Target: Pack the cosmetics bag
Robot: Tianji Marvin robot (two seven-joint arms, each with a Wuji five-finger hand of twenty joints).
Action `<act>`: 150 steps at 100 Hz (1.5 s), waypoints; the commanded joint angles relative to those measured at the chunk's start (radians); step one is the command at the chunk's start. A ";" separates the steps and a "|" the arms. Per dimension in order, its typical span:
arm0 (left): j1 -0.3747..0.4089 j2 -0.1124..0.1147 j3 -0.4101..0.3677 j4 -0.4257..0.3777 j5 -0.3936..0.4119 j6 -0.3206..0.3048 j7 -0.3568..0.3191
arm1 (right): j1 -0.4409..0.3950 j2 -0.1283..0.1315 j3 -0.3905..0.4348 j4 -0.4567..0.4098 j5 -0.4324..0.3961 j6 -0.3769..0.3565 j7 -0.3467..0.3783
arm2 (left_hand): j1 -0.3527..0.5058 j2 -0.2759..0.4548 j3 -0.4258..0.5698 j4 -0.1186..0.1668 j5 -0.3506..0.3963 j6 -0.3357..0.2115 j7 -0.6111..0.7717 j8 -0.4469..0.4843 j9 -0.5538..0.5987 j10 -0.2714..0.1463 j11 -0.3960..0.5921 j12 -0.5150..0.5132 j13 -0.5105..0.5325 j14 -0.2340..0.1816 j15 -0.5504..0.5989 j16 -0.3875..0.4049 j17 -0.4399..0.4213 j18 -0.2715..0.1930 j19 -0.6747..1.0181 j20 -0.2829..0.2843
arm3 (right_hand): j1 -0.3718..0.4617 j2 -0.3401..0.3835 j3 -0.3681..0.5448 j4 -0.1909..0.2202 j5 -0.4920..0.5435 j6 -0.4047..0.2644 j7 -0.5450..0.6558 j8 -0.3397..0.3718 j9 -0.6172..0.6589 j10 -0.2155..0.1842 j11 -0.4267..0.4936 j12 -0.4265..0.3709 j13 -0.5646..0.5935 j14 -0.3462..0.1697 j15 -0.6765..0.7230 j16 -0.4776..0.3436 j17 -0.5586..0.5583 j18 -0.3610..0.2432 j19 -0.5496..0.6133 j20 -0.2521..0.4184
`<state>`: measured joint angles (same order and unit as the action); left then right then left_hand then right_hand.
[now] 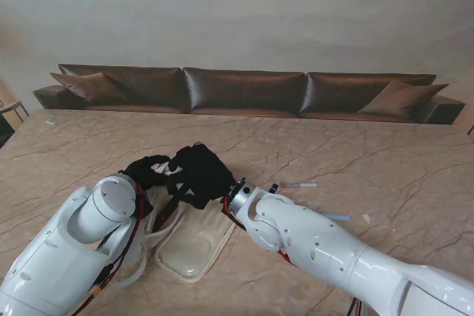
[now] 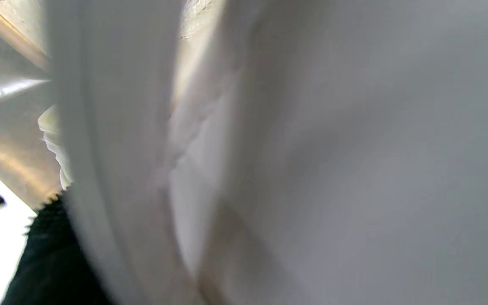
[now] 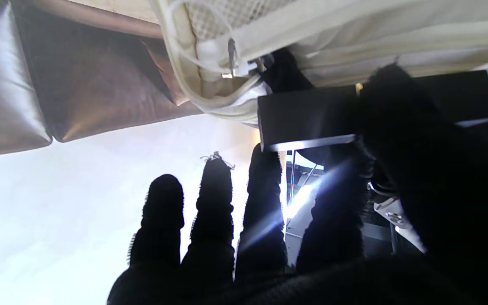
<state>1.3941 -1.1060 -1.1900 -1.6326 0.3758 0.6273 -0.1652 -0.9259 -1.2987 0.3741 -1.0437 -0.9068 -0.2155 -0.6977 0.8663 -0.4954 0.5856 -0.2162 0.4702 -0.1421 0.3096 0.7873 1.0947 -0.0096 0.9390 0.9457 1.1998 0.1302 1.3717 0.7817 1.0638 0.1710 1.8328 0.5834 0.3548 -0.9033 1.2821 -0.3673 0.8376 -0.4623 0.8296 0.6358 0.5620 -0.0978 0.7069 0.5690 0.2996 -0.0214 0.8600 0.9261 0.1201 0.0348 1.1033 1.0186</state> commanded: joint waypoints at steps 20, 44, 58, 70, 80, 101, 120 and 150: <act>0.018 -0.004 0.019 -0.030 -0.013 0.019 -0.027 | 0.065 -0.079 -0.061 0.099 0.033 -0.035 -0.033 | 0.058 0.108 0.080 0.020 0.128 0.034 0.819 0.028 0.049 -0.153 0.050 0.004 0.071 -0.009 0.134 0.040 0.024 -0.057 0.238 -0.003 | 0.046 0.086 -0.011 0.040 0.075 -0.076 0.091 -0.005 -0.039 0.004 -0.010 -0.025 -0.027 -0.021 0.012 -0.002 -0.004 -0.020 0.013 -0.001; 0.022 -0.005 0.014 -0.037 -0.031 0.029 -0.029 | 0.092 -0.108 -0.110 0.172 0.040 -0.094 -0.037 | 0.058 0.106 0.082 0.020 0.127 0.040 0.818 0.023 0.050 -0.150 0.050 0.000 0.071 -0.009 0.134 0.038 0.024 -0.057 0.238 -0.003 | 0.053 0.064 -0.021 0.021 0.093 -0.103 0.098 -0.050 -0.050 0.002 -0.010 -0.044 -0.033 -0.026 -0.002 -0.020 -0.004 -0.020 0.006 -0.009; 0.024 -0.006 0.010 -0.040 -0.042 0.033 -0.027 | 0.100 -0.105 -0.125 0.178 0.033 -0.109 -0.022 | 0.058 0.106 0.083 0.020 0.127 0.041 0.819 0.022 0.049 -0.148 0.050 -0.001 0.071 -0.006 0.134 0.038 0.024 -0.057 0.238 -0.003 | 0.063 -0.018 -0.002 -0.018 0.089 -0.099 0.134 -0.189 -0.029 -0.002 -0.020 -0.066 -0.017 -0.022 -0.004 -0.033 0.004 -0.010 0.006 -0.013; 0.024 -0.007 0.009 -0.039 -0.042 0.030 -0.025 | 0.099 -0.096 -0.121 0.173 0.038 -0.115 0.005 | 0.057 0.105 0.084 0.020 0.129 0.039 0.820 0.022 0.050 -0.149 0.050 -0.001 0.071 -0.007 0.135 0.038 0.024 -0.057 0.238 -0.003 | 0.021 -0.035 0.015 0.013 -0.032 0.071 -0.007 -0.260 -0.042 0.011 -0.039 -0.078 -0.026 -0.015 -0.012 -0.036 -0.002 -0.010 -0.001 -0.016; 0.025 -0.006 0.008 -0.039 -0.042 0.030 -0.026 | 0.097 -0.086 -0.118 0.161 0.038 -0.114 0.025 | 0.057 0.105 0.085 0.020 0.128 0.039 0.820 0.022 0.049 -0.150 0.050 -0.002 0.071 -0.006 0.135 0.038 0.024 -0.057 0.238 -0.003 | -0.041 -0.030 0.028 0.173 -0.083 0.143 -0.139 -0.175 -0.053 0.015 -0.047 -0.086 -0.032 -0.014 -0.018 -0.039 -0.008 -0.009 -0.007 -0.018; 0.028 -0.007 0.007 -0.036 -0.049 0.031 -0.024 | 0.079 -0.051 -0.091 0.107 0.033 -0.105 0.065 | 0.057 0.104 0.086 0.020 0.128 0.039 0.821 0.022 0.051 -0.149 0.052 -0.002 0.071 -0.007 0.135 0.037 0.024 -0.057 0.238 -0.003 | -0.100 -0.045 0.021 0.156 -0.162 0.190 -0.197 -0.182 -0.067 0.023 -0.064 -0.104 -0.016 -0.009 -0.037 -0.051 -0.001 -0.002 -0.015 -0.023; 0.034 -0.006 -0.004 -0.040 -0.051 0.030 -0.027 | -0.023 0.043 0.063 -0.074 0.044 -0.047 0.180 | 0.055 0.103 0.088 0.020 0.128 0.040 0.821 0.021 0.052 -0.148 0.052 -0.003 0.071 -0.007 0.137 0.037 0.024 -0.057 0.238 -0.003 | -0.062 0.101 -0.029 0.129 -0.069 0.159 -0.142 -0.166 0.148 0.005 -0.060 -0.098 0.262 0.015 -0.096 -0.064 0.188 0.036 0.044 0.001; 0.044 -0.011 -0.018 -0.043 -0.066 0.030 -0.015 | -0.199 0.147 0.335 -0.267 0.088 -0.047 0.434 | 0.054 0.096 0.098 0.019 0.132 0.054 0.812 0.005 0.059 -0.139 0.043 -0.011 0.071 -0.001 0.141 0.037 0.024 -0.057 0.238 -0.003 | 0.058 0.110 -0.043 0.015 0.061 0.072 0.153 -0.389 0.555 -0.015 -0.021 -0.017 0.773 0.025 -0.023 -0.001 0.649 0.067 0.334 -0.034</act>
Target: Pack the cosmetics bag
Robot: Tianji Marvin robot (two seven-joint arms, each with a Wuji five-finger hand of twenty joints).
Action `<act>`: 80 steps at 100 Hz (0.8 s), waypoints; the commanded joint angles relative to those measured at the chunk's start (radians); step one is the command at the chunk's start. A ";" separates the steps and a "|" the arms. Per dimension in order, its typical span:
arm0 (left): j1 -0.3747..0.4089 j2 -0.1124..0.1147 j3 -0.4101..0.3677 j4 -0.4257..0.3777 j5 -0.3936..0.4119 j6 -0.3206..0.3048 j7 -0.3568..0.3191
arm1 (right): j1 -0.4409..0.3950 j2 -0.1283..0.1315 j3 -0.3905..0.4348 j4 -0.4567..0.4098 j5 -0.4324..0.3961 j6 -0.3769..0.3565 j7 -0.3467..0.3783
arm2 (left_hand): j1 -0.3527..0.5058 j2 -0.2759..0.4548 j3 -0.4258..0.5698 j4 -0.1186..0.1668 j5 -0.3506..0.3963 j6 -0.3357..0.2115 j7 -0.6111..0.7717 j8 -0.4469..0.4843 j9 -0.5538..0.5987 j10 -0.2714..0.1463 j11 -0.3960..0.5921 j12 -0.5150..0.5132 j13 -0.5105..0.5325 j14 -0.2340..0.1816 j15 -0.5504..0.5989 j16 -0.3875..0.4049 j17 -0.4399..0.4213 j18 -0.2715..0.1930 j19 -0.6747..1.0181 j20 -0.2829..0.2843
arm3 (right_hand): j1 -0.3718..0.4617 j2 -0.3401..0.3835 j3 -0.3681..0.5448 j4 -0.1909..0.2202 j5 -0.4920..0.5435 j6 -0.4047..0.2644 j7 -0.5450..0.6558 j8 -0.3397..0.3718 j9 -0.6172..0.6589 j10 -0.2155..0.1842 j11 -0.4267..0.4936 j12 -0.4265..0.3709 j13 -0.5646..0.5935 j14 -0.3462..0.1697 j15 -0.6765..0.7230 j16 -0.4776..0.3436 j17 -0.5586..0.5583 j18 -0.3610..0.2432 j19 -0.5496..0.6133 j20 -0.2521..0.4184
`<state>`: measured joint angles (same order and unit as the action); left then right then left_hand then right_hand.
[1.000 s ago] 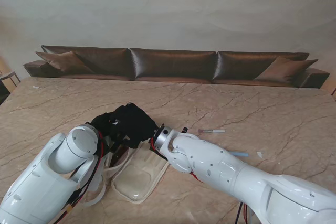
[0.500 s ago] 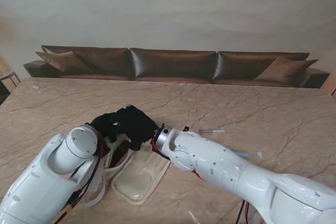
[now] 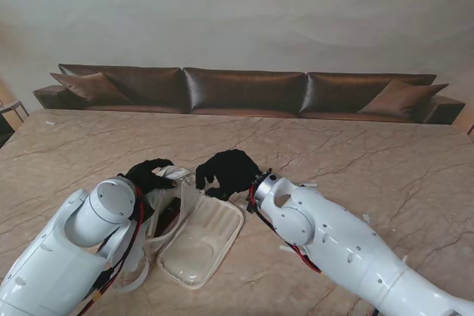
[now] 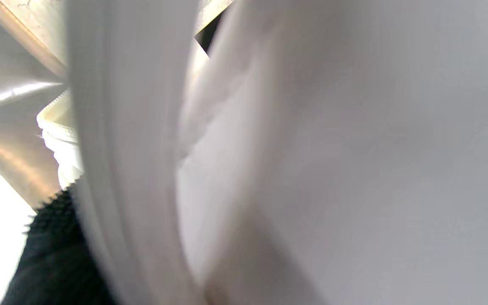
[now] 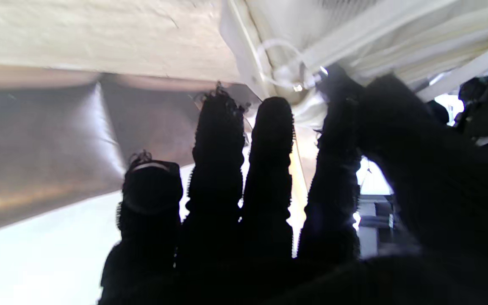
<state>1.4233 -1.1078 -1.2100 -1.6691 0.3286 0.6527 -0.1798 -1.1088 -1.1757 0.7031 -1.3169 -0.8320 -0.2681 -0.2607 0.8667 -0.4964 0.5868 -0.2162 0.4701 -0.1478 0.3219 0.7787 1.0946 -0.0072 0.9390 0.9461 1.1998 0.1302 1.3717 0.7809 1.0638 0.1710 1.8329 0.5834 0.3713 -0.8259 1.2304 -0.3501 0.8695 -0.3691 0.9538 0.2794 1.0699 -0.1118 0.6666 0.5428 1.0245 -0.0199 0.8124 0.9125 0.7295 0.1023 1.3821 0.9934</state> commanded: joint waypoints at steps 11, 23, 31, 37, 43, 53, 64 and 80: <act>0.014 -0.014 0.003 -0.005 -0.031 0.007 0.013 | -0.041 0.031 0.040 0.003 0.098 -0.003 0.087 | 0.053 0.091 0.103 0.016 0.136 0.068 0.802 0.005 0.067 -0.136 0.038 -0.020 0.072 0.002 0.145 0.037 0.024 -0.050 0.242 0.000 | 0.060 0.077 0.030 0.029 0.035 0.028 0.020 -0.075 0.091 0.033 0.002 -0.011 0.124 0.038 0.052 0.011 0.110 0.000 0.140 -0.038; 0.009 -0.018 0.008 -0.004 -0.041 0.011 0.022 | -0.035 0.022 0.029 0.034 0.225 -0.005 0.164 | 0.051 0.091 0.107 0.014 0.135 0.074 0.803 0.000 0.070 -0.134 0.034 -0.026 0.072 0.005 0.147 0.036 0.024 -0.048 0.242 0.002 | 0.080 0.075 0.063 0.035 0.000 0.100 -0.012 -0.126 0.101 0.053 -0.011 -0.029 0.141 0.048 0.055 0.006 0.125 0.004 0.171 -0.064; 0.006 -0.020 0.013 -0.007 -0.045 0.016 0.026 | -0.013 0.011 0.004 0.072 0.281 -0.004 0.186 | 0.050 0.092 0.108 0.014 0.134 0.074 0.803 -0.001 0.070 -0.135 0.034 -0.028 0.072 0.004 0.147 0.035 0.024 -0.048 0.241 0.002 | 0.082 0.090 0.069 0.038 -0.025 0.145 -0.053 -0.164 0.081 0.055 -0.010 -0.019 0.117 0.053 0.072 0.023 0.109 0.002 0.182 -0.073; 0.005 -0.023 0.014 -0.010 -0.051 0.020 0.031 | 0.006 0.001 -0.018 0.101 0.333 -0.006 0.205 | 0.050 0.092 0.109 0.013 0.133 0.074 0.804 -0.003 0.071 -0.134 0.035 -0.030 0.072 0.005 0.147 0.035 0.024 -0.048 0.241 0.003 | 0.086 0.106 0.069 0.042 -0.032 0.173 -0.081 -0.175 0.066 0.058 0.003 0.002 0.094 0.058 0.095 0.046 0.087 0.004 0.187 -0.073; 0.005 -0.024 0.014 -0.013 -0.056 0.025 0.035 | 0.029 -0.011 -0.041 0.131 0.375 -0.010 0.219 | 0.050 0.091 0.109 0.013 0.132 0.076 0.805 -0.004 0.071 -0.135 0.035 -0.031 0.072 0.004 0.147 0.034 0.024 -0.047 0.241 0.003 | 0.092 0.127 0.059 0.042 -0.033 0.186 -0.092 -0.182 0.057 0.061 0.013 0.016 0.084 0.059 0.122 0.064 0.076 0.004 0.193 -0.069; 0.007 -0.025 0.012 -0.017 -0.059 0.027 0.036 | 0.066 -0.032 -0.079 0.186 0.434 -0.005 0.236 | 0.050 0.091 0.110 0.012 0.133 0.080 0.807 -0.006 0.072 -0.135 0.037 -0.032 0.072 0.004 0.148 0.033 0.024 -0.047 0.240 0.004 | 0.087 0.147 0.053 0.053 -0.044 0.214 -0.119 -0.205 0.041 0.062 0.018 0.027 0.074 0.054 0.149 0.077 0.068 0.002 0.196 -0.069; 0.012 -0.028 0.007 -0.020 -0.071 0.025 0.042 | 0.097 -0.066 -0.111 0.253 0.491 0.005 0.226 | 0.052 0.092 0.111 0.013 0.132 0.081 0.809 -0.007 0.070 -0.135 0.038 -0.034 0.072 0.006 0.149 0.032 0.024 -0.047 0.240 0.005 | 0.067 0.151 0.058 0.068 -0.066 0.246 -0.197 -0.189 -0.003 0.063 0.027 0.044 0.046 0.053 0.165 0.080 0.044 0.002 0.199 -0.068; 0.019 -0.026 0.000 -0.025 -0.081 0.021 0.036 | 0.121 -0.103 -0.130 0.315 0.552 -0.004 0.209 | 0.051 0.092 0.110 0.012 0.131 0.080 0.812 -0.006 0.070 -0.135 0.041 -0.035 0.071 0.007 0.149 0.031 0.024 -0.047 0.240 0.005 | 0.039 0.148 0.067 0.087 -0.102 0.262 -0.336 -0.045 -0.079 0.054 0.044 0.042 0.016 0.041 0.184 0.081 0.019 -0.005 0.191 -0.062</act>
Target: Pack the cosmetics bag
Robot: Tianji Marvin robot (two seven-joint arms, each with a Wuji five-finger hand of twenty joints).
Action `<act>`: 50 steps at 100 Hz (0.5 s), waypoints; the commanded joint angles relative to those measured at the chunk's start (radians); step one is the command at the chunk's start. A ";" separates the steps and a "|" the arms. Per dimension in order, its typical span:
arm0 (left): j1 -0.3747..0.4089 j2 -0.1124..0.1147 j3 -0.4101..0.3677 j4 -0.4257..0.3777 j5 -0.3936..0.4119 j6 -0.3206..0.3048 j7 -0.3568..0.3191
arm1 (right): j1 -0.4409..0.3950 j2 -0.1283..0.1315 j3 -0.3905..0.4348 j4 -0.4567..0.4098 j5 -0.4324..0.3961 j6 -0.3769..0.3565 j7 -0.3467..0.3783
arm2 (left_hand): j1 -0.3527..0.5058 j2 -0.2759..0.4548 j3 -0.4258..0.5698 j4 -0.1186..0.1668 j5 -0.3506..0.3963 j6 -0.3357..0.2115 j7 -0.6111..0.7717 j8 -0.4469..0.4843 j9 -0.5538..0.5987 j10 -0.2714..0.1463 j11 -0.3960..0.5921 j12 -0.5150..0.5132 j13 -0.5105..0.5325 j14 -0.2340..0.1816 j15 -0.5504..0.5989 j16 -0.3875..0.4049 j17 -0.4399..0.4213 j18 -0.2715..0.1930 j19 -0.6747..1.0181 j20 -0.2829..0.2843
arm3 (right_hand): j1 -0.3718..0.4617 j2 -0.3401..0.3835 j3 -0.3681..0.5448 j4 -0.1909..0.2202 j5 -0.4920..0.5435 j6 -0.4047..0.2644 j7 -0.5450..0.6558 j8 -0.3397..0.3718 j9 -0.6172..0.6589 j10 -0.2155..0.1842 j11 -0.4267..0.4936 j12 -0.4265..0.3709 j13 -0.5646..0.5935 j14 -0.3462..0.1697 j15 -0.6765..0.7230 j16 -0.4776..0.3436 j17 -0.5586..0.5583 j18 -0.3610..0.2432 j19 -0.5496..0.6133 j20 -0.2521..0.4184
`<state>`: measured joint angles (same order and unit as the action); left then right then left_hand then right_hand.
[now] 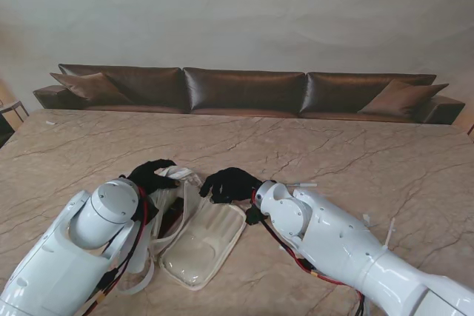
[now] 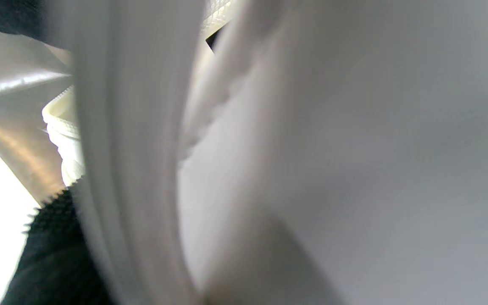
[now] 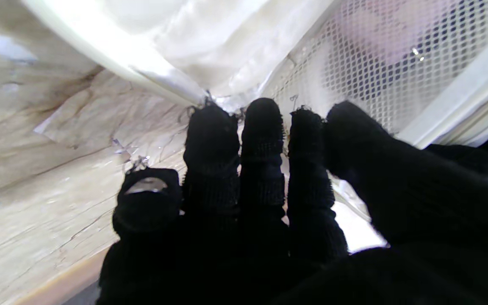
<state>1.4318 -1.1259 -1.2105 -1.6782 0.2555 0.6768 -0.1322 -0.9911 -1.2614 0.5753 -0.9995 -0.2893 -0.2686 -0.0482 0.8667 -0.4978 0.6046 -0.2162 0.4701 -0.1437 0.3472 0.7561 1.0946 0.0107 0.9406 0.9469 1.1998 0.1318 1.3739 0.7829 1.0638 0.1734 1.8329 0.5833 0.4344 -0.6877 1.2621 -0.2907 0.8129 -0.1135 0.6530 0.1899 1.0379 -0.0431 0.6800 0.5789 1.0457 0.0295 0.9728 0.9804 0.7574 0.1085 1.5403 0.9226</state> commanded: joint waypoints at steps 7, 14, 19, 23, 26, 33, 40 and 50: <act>0.012 -0.006 -0.002 -0.017 -0.006 -0.004 -0.017 | 0.009 -0.033 -0.004 0.018 0.040 -0.011 -0.008 | 0.051 0.094 0.092 0.012 0.130 0.076 0.787 0.017 0.070 -0.154 0.040 -0.036 0.071 0.005 0.147 0.029 0.024 -0.050 0.240 0.006 | -0.036 0.019 0.039 0.050 -0.079 0.000 -0.050 0.067 -0.091 -0.015 0.029 0.000 -0.018 -0.010 0.029 0.016 -0.021 -0.012 0.030 0.014; 0.012 -0.006 -0.005 -0.017 -0.011 -0.003 -0.018 | 0.010 -0.049 -0.003 0.037 0.072 -0.020 -0.018 | 0.051 0.095 0.091 0.012 0.130 0.076 0.787 0.017 0.069 -0.153 0.040 -0.037 0.071 0.005 0.147 0.028 0.024 -0.050 0.240 0.006 | -0.042 0.020 0.043 0.071 -0.107 -0.011 -0.055 0.087 -0.126 -0.019 0.029 -0.012 -0.035 -0.012 0.025 0.014 -0.036 -0.014 0.026 0.019; 0.012 -0.007 -0.007 -0.016 -0.013 -0.002 -0.018 | 0.008 -0.060 0.001 0.046 0.088 -0.025 -0.032 | 0.051 0.097 0.090 0.013 0.127 0.076 0.785 0.015 0.068 -0.153 0.040 -0.037 0.071 0.005 0.147 0.028 0.024 -0.050 0.240 0.006 | -0.040 0.015 0.043 0.074 -0.108 -0.017 -0.051 0.093 -0.133 -0.021 0.032 -0.016 -0.037 -0.013 0.025 0.013 -0.038 -0.015 0.029 0.022; 0.013 -0.006 -0.007 -0.016 -0.011 -0.002 -0.019 | 0.007 -0.067 0.004 0.051 0.097 -0.031 -0.043 | 0.051 0.097 0.089 0.013 0.127 0.075 0.785 0.016 0.067 -0.154 0.040 -0.037 0.071 0.005 0.147 0.028 0.024 -0.050 0.240 0.006 | -0.038 0.004 0.039 0.073 -0.108 -0.019 -0.047 0.100 -0.132 -0.022 0.035 -0.020 -0.035 -0.015 0.026 0.012 -0.035 -0.017 0.031 0.023; 0.013 -0.005 -0.006 -0.016 -0.008 -0.003 -0.020 | 0.005 -0.071 0.006 0.054 0.104 -0.036 -0.051 | 0.051 0.098 0.088 0.013 0.126 0.076 0.785 0.016 0.066 -0.154 0.040 -0.037 0.071 0.005 0.147 0.028 0.024 -0.050 0.240 0.006 | -0.038 -0.008 0.035 0.075 -0.106 -0.022 -0.038 0.114 -0.132 -0.023 0.042 -0.029 -0.033 -0.016 0.026 0.007 -0.032 -0.018 0.033 0.025; 0.014 -0.003 -0.006 -0.015 -0.003 -0.004 -0.025 | 0.000 -0.080 0.013 0.060 0.118 -0.050 -0.069 | 0.050 0.098 0.087 0.013 0.124 0.075 0.784 0.015 0.064 -0.156 0.040 -0.038 0.071 0.003 0.147 0.027 0.024 -0.050 0.239 0.006 | -0.056 -0.034 0.024 0.111 -0.089 -0.027 -0.033 0.138 -0.128 -0.024 0.056 -0.043 -0.029 -0.016 0.020 -0.003 -0.026 -0.015 0.036 0.027; 0.014 -0.003 -0.006 -0.014 -0.005 -0.002 -0.027 | -0.006 -0.086 0.019 0.061 0.119 -0.056 -0.091 | 0.051 0.099 0.085 0.013 0.123 0.075 0.783 0.014 0.063 -0.155 0.040 -0.038 0.071 0.003 0.146 0.027 0.024 -0.050 0.239 0.007 | -0.069 -0.054 0.012 0.124 -0.083 -0.028 -0.034 0.147 -0.122 -0.026 0.062 -0.050 -0.023 -0.017 0.013 -0.011 -0.022 -0.015 0.037 0.027; 0.015 -0.004 -0.007 -0.014 -0.006 -0.002 -0.025 | -0.015 -0.096 0.032 0.064 0.122 -0.069 -0.127 | 0.051 0.100 0.084 0.014 0.122 0.075 0.783 0.014 0.061 -0.155 0.040 -0.038 0.071 0.003 0.147 0.026 0.024 -0.050 0.239 0.007 | -0.077 -0.101 -0.001 0.117 -0.062 -0.037 -0.025 0.160 -0.111 -0.028 0.067 -0.054 -0.015 -0.018 0.006 -0.023 -0.013 -0.014 0.037 0.025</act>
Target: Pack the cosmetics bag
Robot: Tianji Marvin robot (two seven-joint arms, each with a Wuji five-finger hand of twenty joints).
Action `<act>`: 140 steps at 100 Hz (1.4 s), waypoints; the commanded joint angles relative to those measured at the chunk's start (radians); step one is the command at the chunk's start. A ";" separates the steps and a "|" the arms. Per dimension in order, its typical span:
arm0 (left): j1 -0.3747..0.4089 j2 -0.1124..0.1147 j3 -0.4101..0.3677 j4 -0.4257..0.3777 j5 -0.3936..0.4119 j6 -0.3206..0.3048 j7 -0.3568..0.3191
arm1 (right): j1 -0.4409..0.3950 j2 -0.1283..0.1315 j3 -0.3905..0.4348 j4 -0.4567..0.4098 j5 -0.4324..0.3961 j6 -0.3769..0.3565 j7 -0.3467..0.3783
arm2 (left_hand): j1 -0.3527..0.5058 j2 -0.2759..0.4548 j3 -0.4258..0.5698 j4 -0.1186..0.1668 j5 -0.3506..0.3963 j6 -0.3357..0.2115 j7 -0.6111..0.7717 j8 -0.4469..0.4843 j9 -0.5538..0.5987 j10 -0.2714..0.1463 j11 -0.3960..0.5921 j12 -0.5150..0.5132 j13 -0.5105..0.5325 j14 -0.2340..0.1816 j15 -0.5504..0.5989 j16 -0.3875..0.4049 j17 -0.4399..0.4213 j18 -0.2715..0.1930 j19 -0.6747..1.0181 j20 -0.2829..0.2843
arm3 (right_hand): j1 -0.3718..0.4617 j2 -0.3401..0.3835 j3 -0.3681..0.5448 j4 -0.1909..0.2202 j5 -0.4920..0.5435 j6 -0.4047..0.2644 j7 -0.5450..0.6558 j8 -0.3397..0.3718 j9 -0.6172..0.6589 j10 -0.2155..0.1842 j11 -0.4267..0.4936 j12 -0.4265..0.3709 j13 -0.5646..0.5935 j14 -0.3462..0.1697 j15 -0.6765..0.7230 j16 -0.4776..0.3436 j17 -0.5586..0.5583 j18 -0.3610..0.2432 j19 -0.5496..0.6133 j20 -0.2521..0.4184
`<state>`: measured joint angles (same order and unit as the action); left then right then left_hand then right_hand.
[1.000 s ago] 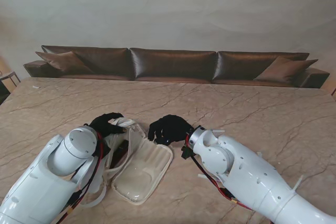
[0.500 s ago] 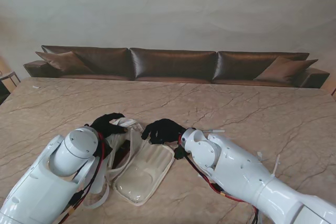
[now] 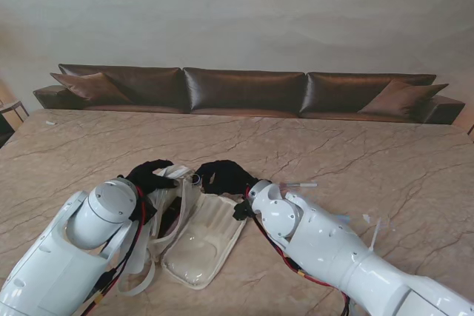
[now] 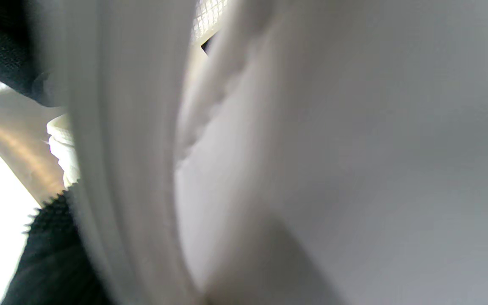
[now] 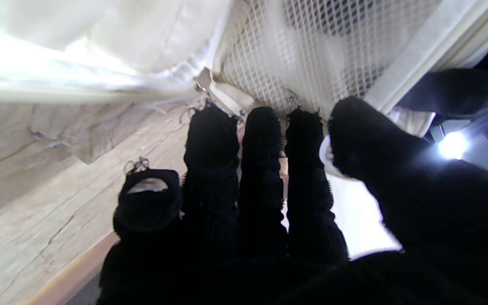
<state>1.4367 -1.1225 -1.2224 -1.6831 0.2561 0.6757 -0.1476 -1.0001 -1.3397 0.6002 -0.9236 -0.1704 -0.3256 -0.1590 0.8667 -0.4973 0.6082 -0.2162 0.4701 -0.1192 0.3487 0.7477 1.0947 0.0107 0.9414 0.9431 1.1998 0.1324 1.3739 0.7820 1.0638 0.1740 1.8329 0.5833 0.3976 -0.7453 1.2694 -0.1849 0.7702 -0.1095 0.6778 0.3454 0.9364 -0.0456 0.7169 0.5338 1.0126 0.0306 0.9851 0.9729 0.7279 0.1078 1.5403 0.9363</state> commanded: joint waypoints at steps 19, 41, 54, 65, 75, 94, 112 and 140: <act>0.008 -0.008 0.008 -0.008 -0.008 -0.003 -0.008 | -0.014 -0.035 0.016 -0.005 0.015 -0.023 -0.061 | 0.050 0.100 0.077 0.014 0.120 0.053 0.780 0.020 0.060 -0.155 0.039 -0.035 0.071 0.002 0.146 0.027 0.024 -0.050 0.239 0.007 | -0.078 -0.047 -0.045 -0.016 0.053 -0.079 0.001 0.053 0.043 -0.026 0.050 -0.014 0.058 -0.010 0.000 -0.040 0.051 -0.007 0.070 0.009; 0.011 -0.008 0.014 -0.011 -0.011 -0.010 -0.008 | 0.000 -0.075 -0.001 0.048 -0.006 -0.043 -0.141 | 0.046 0.101 0.075 0.014 0.113 0.055 0.775 0.015 0.051 -0.152 0.033 -0.039 0.070 0.001 0.139 0.024 0.023 -0.050 0.236 0.006 | 0.008 -0.013 -0.081 -0.165 0.066 -0.186 0.283 -0.115 0.139 -0.032 0.074 -0.014 0.131 -0.008 0.040 -0.072 0.111 0.002 0.121 -0.030; 0.014 -0.003 0.011 -0.015 -0.006 -0.012 -0.021 | 0.001 -0.090 -0.004 0.069 -0.007 -0.066 -0.170 | 0.037 0.103 0.074 0.013 0.106 0.058 0.768 0.008 0.041 -0.148 0.027 -0.043 0.069 0.001 0.130 0.022 0.022 -0.050 0.227 0.003 | 0.080 0.044 -0.028 -0.139 0.115 -0.237 0.335 -0.092 0.188 -0.030 0.073 -0.007 0.162 -0.009 0.053 -0.075 0.140 0.005 0.142 -0.036; 0.016 0.000 0.008 -0.017 0.001 -0.009 -0.029 | -0.004 -0.103 0.001 0.082 -0.007 -0.095 -0.203 | 0.037 0.100 0.076 0.014 0.106 0.064 0.769 0.005 0.039 -0.145 0.026 -0.046 0.070 0.001 0.124 0.021 0.022 -0.050 0.220 0.001 | 0.088 0.059 -0.026 -0.140 0.117 -0.245 0.344 -0.065 0.187 -0.027 0.086 0.013 0.160 -0.008 0.077 -0.067 0.142 0.002 0.161 -0.036; 0.017 0.001 0.005 -0.016 0.002 -0.005 -0.030 | -0.013 -0.090 0.004 0.058 0.007 -0.106 -0.177 | 0.035 0.101 0.077 0.013 0.106 0.064 0.770 0.005 0.039 -0.146 0.027 -0.047 0.070 0.001 0.123 0.021 0.023 -0.050 0.219 0.001 | 0.093 0.062 -0.009 -0.140 0.123 -0.253 0.352 -0.030 0.184 -0.021 0.095 0.026 0.150 0.003 0.103 -0.057 0.129 0.002 0.170 -0.035; 0.018 0.000 0.005 -0.016 0.003 0.005 -0.029 | -0.025 -0.056 0.005 0.021 0.007 -0.143 -0.112 | 0.035 0.102 0.078 0.013 0.105 0.066 0.772 0.004 0.040 -0.145 0.030 -0.050 0.070 0.001 0.122 0.023 0.023 -0.050 0.219 0.001 | 0.086 0.035 0.030 -0.124 0.142 -0.270 0.347 0.014 0.190 -0.020 0.109 0.052 0.146 0.008 0.154 -0.033 0.119 -0.001 0.181 -0.030; 0.017 -0.001 0.008 -0.014 0.003 0.008 -0.026 | -0.042 -0.012 0.012 -0.038 -0.011 -0.126 -0.051 | 0.037 0.102 0.077 0.012 0.105 0.067 0.775 0.004 0.040 -0.145 0.032 -0.052 0.071 0.001 0.121 0.024 0.023 -0.050 0.219 0.001 | 0.097 0.024 0.058 -0.107 0.155 -0.275 0.351 0.057 0.193 -0.012 0.128 0.086 0.139 0.017 0.186 -0.013 0.109 -0.002 0.192 -0.024; 0.018 0.000 0.004 -0.016 0.002 0.011 -0.026 | -0.058 0.029 0.012 -0.076 -0.052 -0.095 0.004 | 0.035 0.103 0.078 0.012 0.105 0.066 0.776 0.004 0.041 -0.146 0.034 -0.054 0.071 0.001 0.121 0.025 0.023 -0.050 0.219 0.002 | 0.098 0.015 0.079 -0.100 0.166 -0.270 0.340 0.067 0.225 -0.003 0.144 0.102 0.182 0.014 0.224 0.003 0.142 0.000 0.212 -0.022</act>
<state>1.4429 -1.1181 -1.2190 -1.6930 0.2627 0.6786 -0.1647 -1.0504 -1.3166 0.6183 -0.9988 -0.2136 -0.4276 -0.1600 0.8586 -0.4966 0.6172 -0.2162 0.4698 -0.1187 0.3641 0.7330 1.0947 0.0078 0.9492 0.9191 1.1998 0.1330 1.3735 0.7728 1.0638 0.1746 1.8329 0.5832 0.4600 -0.7307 1.3029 -0.3187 0.8914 -0.2877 1.0030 0.3868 1.1223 -0.0457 0.8301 0.6286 1.1478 0.0306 1.1712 0.9652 0.8427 0.1164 1.6645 0.9093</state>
